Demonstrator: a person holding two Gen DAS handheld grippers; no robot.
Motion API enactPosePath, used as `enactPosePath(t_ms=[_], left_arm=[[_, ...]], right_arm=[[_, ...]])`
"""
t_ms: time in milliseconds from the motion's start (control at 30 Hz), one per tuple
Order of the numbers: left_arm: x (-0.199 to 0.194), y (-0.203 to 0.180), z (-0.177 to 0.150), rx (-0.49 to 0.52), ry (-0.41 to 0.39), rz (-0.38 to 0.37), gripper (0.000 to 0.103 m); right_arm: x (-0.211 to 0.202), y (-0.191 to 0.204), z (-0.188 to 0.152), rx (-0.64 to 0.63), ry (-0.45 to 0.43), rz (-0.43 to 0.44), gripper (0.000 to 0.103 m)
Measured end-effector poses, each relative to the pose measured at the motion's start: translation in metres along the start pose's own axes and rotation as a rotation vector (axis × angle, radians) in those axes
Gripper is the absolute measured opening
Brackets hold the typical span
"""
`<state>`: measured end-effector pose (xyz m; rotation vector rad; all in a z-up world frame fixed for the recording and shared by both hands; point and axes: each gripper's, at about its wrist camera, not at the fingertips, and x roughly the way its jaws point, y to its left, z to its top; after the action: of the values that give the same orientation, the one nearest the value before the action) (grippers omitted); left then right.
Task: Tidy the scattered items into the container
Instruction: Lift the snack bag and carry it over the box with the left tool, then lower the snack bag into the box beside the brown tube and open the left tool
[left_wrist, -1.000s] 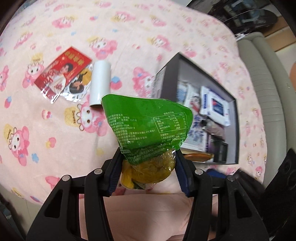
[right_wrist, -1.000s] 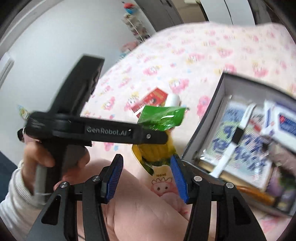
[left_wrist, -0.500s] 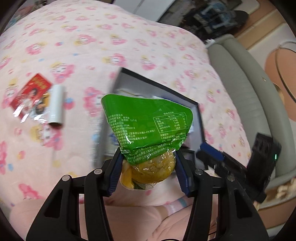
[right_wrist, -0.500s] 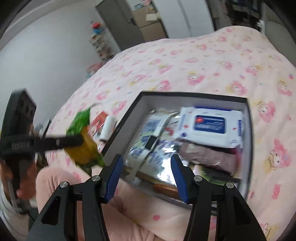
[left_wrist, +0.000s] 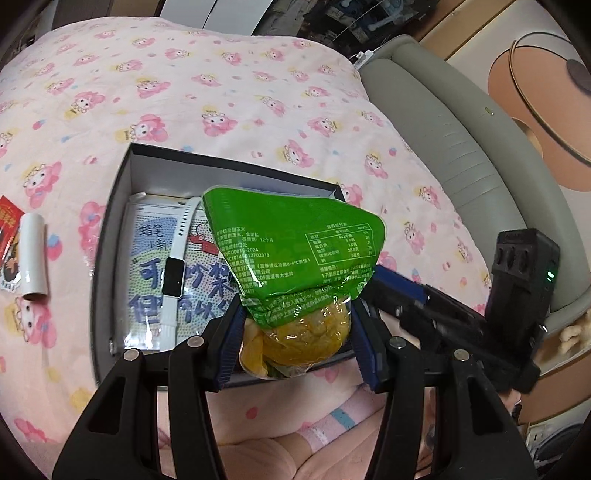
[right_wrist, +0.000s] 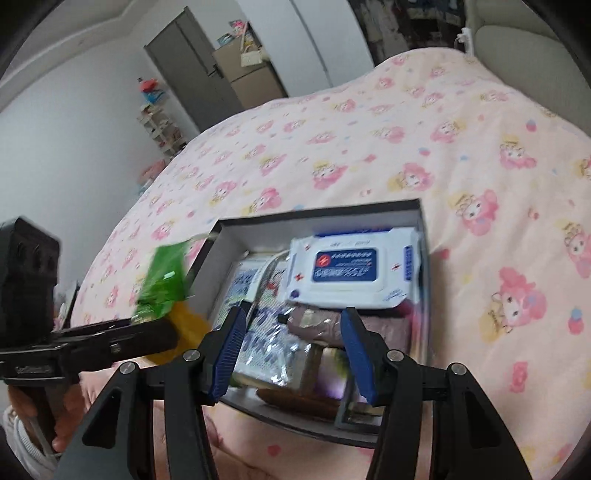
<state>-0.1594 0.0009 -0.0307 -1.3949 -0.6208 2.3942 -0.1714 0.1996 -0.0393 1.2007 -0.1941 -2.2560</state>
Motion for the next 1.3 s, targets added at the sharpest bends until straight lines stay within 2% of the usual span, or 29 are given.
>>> enactPosePath(t_ms=[67, 267, 333, 567, 667, 800, 1033, 1300], left_arm=[[0.008, 0.002, 0.004, 0.010, 0.005, 0.026, 0.054], [0.031, 0.010, 0.026, 0.033, 0.021, 0.050, 0.055], [0.040, 0.012, 0.033, 0.040, 0.034, 0.067, 0.055], [0.081, -0.005, 0.022, 0.080, 0.153, 0.013, 0.055], [0.103, -0.013, 0.009, 0.079, 0.218, -0.002, 0.055], [0.121, -0.023, -0.002, 0.087, 0.283, 0.006, 0.058], [0.125, -0.036, -0.006, 0.105, 0.332, 0.034, 0.060], [0.109, -0.048, -0.011, 0.153, 0.336, 0.079, 0.063]], right_arm=[[0.007, 0.007, 0.001, -0.024, 0.025, 0.008, 0.049], [0.033, 0.014, 0.039, -0.159, 0.115, -0.092, 0.049], [0.032, -0.002, 0.041, -0.116, 0.095, -0.107, 0.049], [0.019, -0.058, 0.039, 0.032, 0.060, -0.153, 0.049], [0.002, -0.063, 0.034, 0.047, 0.010, -0.143, 0.049], [-0.005, -0.063, 0.023, 0.033, -0.003, -0.131, 0.049], [0.003, -0.070, 0.021, 0.067, 0.018, -0.159, 0.049], [0.000, -0.070, 0.023, 0.068, 0.010, -0.190, 0.049]])
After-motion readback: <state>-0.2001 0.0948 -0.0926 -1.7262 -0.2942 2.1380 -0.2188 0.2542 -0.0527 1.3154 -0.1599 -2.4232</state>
